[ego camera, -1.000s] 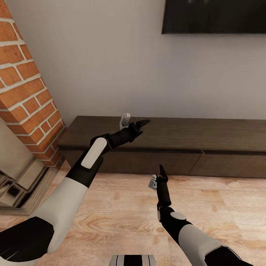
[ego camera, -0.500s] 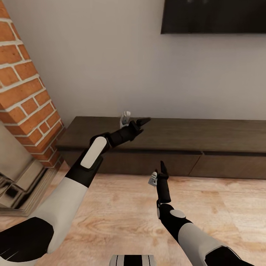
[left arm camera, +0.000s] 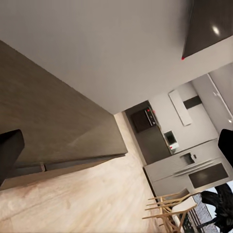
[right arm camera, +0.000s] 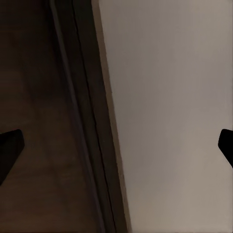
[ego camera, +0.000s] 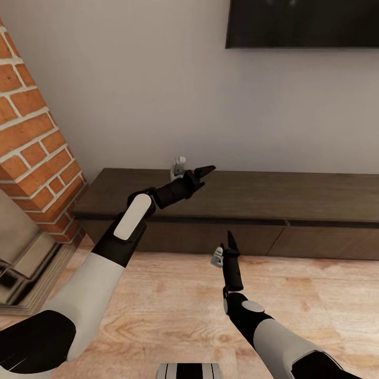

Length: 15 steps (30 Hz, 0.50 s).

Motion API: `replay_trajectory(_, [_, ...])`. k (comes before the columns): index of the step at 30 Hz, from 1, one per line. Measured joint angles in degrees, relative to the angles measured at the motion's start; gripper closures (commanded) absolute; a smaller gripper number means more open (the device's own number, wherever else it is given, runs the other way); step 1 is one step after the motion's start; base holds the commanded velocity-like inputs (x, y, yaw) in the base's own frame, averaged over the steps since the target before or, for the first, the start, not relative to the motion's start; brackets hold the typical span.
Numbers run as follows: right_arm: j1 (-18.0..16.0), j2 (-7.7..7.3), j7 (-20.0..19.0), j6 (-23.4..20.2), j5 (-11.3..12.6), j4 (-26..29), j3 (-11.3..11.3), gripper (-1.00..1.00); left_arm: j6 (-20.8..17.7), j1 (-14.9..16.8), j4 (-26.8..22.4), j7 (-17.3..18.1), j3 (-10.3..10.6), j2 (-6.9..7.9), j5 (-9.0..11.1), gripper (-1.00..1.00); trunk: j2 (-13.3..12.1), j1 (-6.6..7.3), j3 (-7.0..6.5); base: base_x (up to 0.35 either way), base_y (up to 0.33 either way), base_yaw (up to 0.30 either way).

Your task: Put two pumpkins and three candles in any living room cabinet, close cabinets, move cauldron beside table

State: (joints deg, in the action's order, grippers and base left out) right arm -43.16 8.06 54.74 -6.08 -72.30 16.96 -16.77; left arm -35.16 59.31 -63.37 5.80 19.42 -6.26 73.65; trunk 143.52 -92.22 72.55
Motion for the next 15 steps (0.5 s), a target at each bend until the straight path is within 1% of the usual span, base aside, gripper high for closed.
replay_trajectory(6, [0.01, 0.08, -0.07, -0.36, -0.44, -2.15, -0.24, -1.0, 0.0, -0.06, 0.0, -0.06, 0.0, 0.02, 0.0, -1.0, 0.0, 0.0, 0.0, 0.007, 0.0, 0.0])
replay_trajectory(11, [0.01, 0.03, -0.08, -0.54, -0.52, -2.38, -0.23, -1.0, -0.06, -0.02, 0.11, 0.0, 0.0, -0.03, -0.01, -1.0, 0.0, 0.0, 0.0, 0.221, -0.036, 0.0])
replay_trajectory(15, [0.01, 0.02, -0.08, -0.55, -0.49, -2.44, -0.05, -1.0, -0.06, -0.01, 0.02, 0.0, 0.0, 0.01, 0.0, -1.0, 0.0, 0.0, 0.0, 0.075, -0.021, 0.0])
